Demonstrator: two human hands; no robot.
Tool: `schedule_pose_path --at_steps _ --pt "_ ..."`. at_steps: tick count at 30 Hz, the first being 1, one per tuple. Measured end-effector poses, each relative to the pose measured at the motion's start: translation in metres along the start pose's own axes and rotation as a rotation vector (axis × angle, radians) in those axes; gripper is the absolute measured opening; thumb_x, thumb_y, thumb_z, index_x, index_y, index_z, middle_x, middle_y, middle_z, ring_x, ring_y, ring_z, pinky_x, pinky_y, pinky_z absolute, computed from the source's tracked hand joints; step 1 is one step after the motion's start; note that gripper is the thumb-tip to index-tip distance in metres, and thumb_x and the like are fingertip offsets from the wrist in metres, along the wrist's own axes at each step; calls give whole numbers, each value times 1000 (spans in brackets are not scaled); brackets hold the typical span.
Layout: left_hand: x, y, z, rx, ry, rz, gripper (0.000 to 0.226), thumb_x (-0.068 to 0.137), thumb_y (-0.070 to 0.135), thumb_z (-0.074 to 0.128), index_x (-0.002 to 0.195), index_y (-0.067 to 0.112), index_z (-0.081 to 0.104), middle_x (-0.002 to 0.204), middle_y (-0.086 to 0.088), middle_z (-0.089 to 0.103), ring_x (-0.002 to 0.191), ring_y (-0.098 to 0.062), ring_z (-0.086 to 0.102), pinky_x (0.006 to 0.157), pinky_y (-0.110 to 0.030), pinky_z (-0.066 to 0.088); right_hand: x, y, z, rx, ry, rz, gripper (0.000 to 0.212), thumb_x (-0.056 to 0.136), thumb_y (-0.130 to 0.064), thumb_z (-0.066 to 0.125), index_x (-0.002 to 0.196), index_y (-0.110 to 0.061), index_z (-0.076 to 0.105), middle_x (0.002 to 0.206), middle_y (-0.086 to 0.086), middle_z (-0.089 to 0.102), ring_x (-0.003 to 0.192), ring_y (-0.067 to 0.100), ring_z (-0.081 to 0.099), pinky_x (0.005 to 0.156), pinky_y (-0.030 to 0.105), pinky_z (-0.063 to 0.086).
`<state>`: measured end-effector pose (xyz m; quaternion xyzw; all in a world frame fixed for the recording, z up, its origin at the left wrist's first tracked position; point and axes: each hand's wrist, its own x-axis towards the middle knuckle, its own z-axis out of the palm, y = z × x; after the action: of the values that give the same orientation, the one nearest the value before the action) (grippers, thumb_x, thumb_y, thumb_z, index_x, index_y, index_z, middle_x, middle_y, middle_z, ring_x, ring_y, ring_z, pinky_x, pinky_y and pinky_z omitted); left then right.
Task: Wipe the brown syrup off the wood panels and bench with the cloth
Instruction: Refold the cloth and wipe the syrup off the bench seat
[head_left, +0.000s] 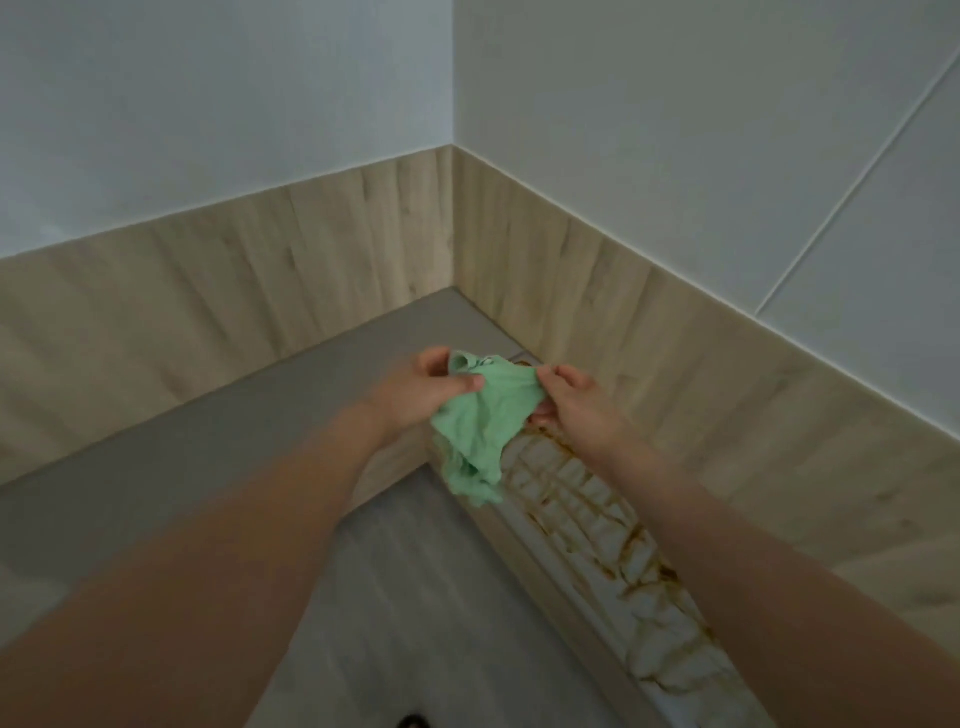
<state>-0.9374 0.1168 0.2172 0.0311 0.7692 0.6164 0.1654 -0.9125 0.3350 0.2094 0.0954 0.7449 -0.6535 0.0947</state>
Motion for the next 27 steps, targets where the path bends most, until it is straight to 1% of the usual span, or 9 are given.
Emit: schedule_pose_path --at_steps 4,7,10,12,15,19,21,23,27 --pt "66 23 -39 272 -30 22 53 75 58 84 111 25 62 108 2 72 99 -18 71 93 -43 58 49 -27 20 105 89 22 27 111 -30 45 111 -10 62 103 9 66 89 15 68 74 25 58" --pt "112 44 -57 657 -211 30 66 77 53 85 128 22 57 118 4 63 106 -16 62 93 -34 52 87 -47 23 143 145 34 31 111 -31 42 102 -11 64 104 3 71 97 16 71 95 37 59" --pt "161 60 -75 870 -403 -15 55 81 48 84 124 20 63 114 6 68 103 -14 65 94 -31 51 134 -56 16 198 219 44 34 110 -34 42 96 -12 63 110 15 71 109 29 70 102 45 56" --pt "190 65 -83 788 -419 -34 39 84 41 83 114 23 65 107 9 69 98 -11 66 90 -28 50 166 -53 9 264 248 52 34 111 -38 41 113 -11 62 120 17 67 111 29 70 97 44 59" --pt "235 64 -88 333 -335 -114 38 84 22 83 118 10 70 112 -7 75 95 -16 69 85 -27 53 210 -44 -2 365 280 107 40 108 -46 44 134 -18 56 131 10 63 116 28 67 88 45 62" --pt "290 60 -87 -229 -326 -204 37 83 9 64 118 -3 69 117 -17 73 106 -27 70 99 -39 54 261 -39 -2 393 213 87 33 103 -41 57 117 -15 70 119 10 74 113 28 69 96 49 58" --pt "313 62 -89 -304 -371 -210 33 87 3 54 117 3 71 118 -15 73 108 -26 70 94 -38 57 278 -41 5 465 139 76 27 104 -27 60 115 -5 72 111 13 75 106 26 70 90 40 55" --pt "331 61 -93 -285 -377 -208 44 78 4 56 121 2 68 122 -21 71 109 -31 70 94 -43 55 288 -44 14 426 56 76 28 100 -27 65 116 -6 73 110 11 76 103 23 71 87 36 54" --pt "379 62 -116 -143 -449 -178 59 76 7 58 134 9 62 130 -23 67 120 -41 65 100 -53 51 315 -57 37 347 120 126 71 83 -49 81 143 -21 57 126 3 73 118 24 69 104 47 54"
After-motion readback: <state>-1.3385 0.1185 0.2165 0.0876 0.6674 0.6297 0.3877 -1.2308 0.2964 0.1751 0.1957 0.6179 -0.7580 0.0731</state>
